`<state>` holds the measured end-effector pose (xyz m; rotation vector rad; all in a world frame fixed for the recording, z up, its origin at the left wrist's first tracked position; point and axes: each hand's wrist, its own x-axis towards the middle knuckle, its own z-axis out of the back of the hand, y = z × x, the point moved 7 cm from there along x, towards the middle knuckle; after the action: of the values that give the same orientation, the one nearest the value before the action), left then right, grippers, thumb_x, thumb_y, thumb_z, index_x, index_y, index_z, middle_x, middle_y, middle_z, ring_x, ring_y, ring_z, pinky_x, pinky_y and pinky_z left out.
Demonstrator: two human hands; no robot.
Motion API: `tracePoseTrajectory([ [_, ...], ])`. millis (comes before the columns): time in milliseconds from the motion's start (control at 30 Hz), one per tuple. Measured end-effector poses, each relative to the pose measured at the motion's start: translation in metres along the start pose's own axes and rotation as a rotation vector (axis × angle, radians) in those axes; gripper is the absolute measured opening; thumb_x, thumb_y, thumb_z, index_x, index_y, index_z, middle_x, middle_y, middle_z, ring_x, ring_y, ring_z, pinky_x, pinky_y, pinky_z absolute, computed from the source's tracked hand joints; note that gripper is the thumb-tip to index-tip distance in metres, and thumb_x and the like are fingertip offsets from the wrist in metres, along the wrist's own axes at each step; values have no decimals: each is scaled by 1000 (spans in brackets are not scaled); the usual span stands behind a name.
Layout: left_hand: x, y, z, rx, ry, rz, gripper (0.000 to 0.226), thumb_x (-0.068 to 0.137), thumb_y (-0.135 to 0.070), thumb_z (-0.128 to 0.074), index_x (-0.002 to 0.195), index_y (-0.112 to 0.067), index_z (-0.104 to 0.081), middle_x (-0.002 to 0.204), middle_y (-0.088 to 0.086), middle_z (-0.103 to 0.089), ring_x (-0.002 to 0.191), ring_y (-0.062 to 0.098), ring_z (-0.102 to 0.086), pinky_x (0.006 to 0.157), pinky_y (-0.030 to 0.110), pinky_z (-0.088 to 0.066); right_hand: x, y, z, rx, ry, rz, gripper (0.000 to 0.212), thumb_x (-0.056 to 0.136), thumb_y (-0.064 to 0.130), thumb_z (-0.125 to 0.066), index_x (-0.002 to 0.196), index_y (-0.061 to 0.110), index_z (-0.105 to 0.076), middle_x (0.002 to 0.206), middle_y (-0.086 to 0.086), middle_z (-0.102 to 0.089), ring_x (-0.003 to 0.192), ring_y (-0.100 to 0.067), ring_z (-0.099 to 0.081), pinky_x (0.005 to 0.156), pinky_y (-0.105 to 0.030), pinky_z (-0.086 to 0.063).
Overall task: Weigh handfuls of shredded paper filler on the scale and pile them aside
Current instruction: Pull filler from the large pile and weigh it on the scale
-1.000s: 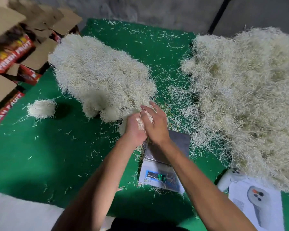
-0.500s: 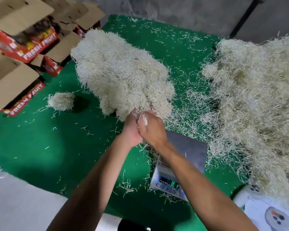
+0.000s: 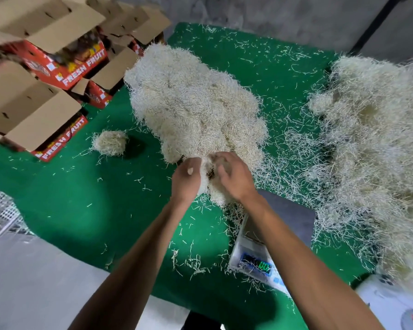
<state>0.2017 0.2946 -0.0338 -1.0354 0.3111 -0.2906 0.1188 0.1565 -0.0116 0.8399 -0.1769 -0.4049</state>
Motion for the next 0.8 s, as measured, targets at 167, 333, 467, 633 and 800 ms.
tracePoseTrajectory([
  [167, -18, -48, -62, -2, 171, -135, 31, 105, -44, -44, 117, -28, -66, 98, -16, -67, 83, -9, -61, 68, 13, -47, -22, -27, 45, -24, -90, -20, 40, 105, 28, -51, 143, 17, -54, 145, -6, -57, 130, -19, -55, 112, -44, -44],
  [333, -34, -95, -143, -77, 289, -195, 25, 104, -28, -54, 121, -19, -71, 110, -5, -73, 101, 10, -67, 88, 27, -54, -61, -88, 120, -34, -259, -123, 40, 100, 30, -62, 139, 21, -59, 138, -3, -62, 120, -12, -55, 105, -37, -46],
  [467, -55, -129, -226, -52, 387, -219, 24, 104, -24, -56, 118, -11, -71, 104, 6, -73, 88, 18, -65, 78, 29, -52, -97, -164, 187, -118, -337, -315, 52, 98, 34, -66, 146, 25, -49, 150, -5, -52, 135, -21, -49, 112, -38, -36],
  [633, -65, -150, -325, 139, 615, -85, 46, 102, -35, -57, 146, -27, -47, 143, 3, -55, 93, 22, -69, 71, 31, -60, -96, -254, 247, -544, -84, -494, 86, 92, 43, -73, 160, 21, -25, 169, -8, -20, 151, -36, -29, 125, -56, -23],
  [800, -54, -156, -391, 132, 761, 7, 53, 103, -16, -54, 152, -31, -38, 120, 9, -58, 71, 13, -59, 63, 38, -63, -110, -305, 216, -500, 305, -516, 72, 92, 30, -74, 152, 13, -39, 151, -13, -47, 134, -33, -51, 116, -48, -41],
])
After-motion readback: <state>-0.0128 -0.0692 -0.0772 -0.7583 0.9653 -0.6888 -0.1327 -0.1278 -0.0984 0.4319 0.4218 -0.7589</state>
